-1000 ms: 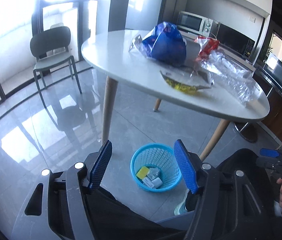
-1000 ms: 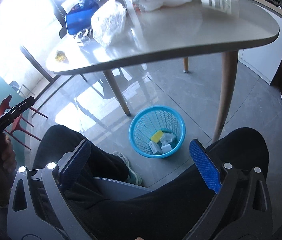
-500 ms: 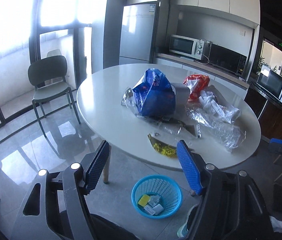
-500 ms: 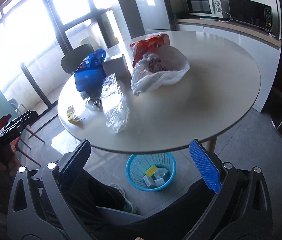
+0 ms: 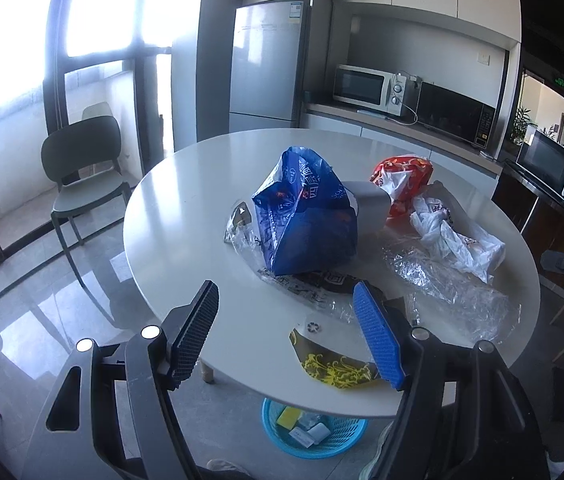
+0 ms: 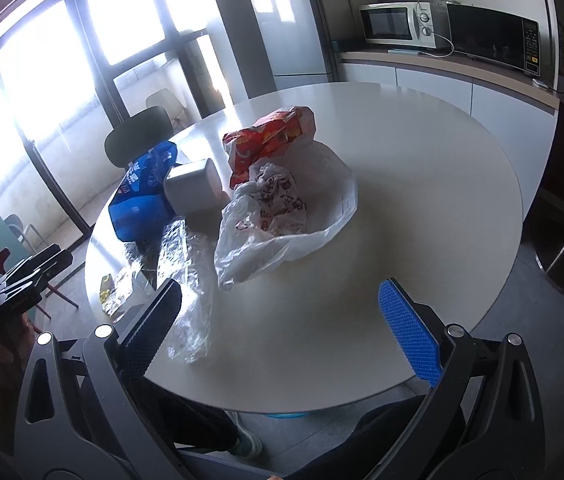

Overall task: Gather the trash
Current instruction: 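Raise both tools back toward the table, then grasp the blue plastic bag with the left tool while the right tool grasps the white plastic bag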

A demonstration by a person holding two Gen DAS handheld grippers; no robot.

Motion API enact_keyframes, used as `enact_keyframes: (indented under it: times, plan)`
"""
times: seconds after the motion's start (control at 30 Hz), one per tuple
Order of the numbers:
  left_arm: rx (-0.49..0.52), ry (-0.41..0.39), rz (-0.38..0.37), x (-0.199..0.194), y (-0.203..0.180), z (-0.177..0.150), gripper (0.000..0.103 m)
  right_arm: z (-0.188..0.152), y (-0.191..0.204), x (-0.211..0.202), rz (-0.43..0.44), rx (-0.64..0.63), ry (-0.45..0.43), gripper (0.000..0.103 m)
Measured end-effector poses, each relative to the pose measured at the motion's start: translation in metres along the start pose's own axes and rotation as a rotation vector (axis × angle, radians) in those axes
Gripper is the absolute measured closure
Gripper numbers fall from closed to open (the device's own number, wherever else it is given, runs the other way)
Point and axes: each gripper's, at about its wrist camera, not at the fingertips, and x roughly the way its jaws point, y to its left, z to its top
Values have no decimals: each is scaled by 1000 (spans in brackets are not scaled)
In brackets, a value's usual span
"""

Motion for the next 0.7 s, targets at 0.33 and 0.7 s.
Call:
enact_keyframes:
  times: [0.33, 0.7]
  plan:
    - [39, 21, -8, 42, -1, 18, 33, 31, -20, 47, -9, 14, 52, 15]
    - [89, 50, -51, 73, -6, 31, 35, 45, -38, 96, -2, 47, 161, 24]
